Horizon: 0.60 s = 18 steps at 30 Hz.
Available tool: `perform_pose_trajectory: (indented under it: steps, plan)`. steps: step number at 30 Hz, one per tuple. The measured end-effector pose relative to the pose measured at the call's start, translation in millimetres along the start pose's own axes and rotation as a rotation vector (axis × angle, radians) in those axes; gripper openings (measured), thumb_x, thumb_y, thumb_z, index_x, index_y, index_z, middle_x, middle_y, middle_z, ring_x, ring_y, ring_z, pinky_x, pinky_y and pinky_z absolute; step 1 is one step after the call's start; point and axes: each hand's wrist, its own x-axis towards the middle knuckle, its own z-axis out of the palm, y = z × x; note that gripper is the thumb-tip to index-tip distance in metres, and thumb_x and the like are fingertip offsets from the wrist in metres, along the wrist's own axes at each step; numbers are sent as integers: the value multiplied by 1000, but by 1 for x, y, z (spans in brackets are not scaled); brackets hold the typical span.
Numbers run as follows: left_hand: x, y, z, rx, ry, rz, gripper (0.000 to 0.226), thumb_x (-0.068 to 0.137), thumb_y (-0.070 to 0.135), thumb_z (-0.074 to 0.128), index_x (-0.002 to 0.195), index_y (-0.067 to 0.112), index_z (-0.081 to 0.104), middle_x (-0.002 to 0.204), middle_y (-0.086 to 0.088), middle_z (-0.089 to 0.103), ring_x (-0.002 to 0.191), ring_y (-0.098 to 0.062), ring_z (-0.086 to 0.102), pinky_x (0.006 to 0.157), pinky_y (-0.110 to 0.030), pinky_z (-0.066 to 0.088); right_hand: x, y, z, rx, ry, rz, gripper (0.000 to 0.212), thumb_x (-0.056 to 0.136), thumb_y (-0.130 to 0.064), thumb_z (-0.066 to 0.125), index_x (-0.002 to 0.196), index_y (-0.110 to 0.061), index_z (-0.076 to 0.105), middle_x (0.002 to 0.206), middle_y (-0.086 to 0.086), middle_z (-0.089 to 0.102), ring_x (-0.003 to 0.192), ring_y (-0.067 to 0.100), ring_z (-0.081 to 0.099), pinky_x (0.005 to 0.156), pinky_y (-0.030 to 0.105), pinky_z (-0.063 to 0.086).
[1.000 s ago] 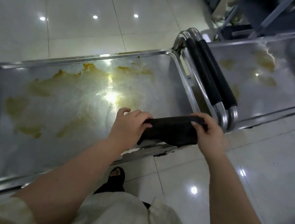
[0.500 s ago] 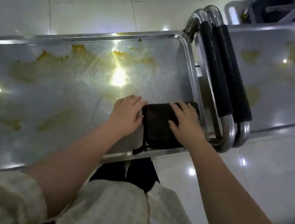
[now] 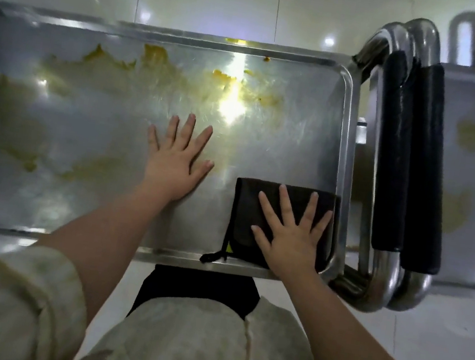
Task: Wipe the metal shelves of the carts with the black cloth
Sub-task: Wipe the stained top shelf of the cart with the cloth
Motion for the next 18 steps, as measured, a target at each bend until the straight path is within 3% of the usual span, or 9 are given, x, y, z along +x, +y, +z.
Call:
perform_pose_trajectory:
  steps: [4,10,14,18]
  plan:
    - [2,-1,3,-14,39,0,67,94,69,15,155,47,-3,165,5,-12,152,-26,-13,114,-55,-20,90,1,-40,-16,60,27,64,91,-74,5,148,-53,-17,163,-11,-19,143,45,-27,109,70,-16]
    - [3,-3,5,-22,79,5,66,96,66,20,156,45,2,166,5,-4,152,-27,-6,116,-61,-12,213,-16,-94,46,101,69,65,94,-71,12,151,-51,-9,164,-10,-16,144,48,-21,107,75,-12]
    - [4,-4,4,-31,68,7,63,97,63,14,155,44,2,166,4,-5,152,-25,-9,116,-61,-13,188,-13,-83,31,88,40,65,93,-72,9,151,-50,-13,164,-9,-17,145,45,-22,109,73,-10]
    - [5,-5,6,-13,58,5,62,98,60,13,156,43,1,166,3,-7,152,-26,-10,115,-63,-11,86,-13,-37,65,52,18,64,94,-69,7,152,-49,-11,164,-8,-14,145,45,-21,110,73,-6]
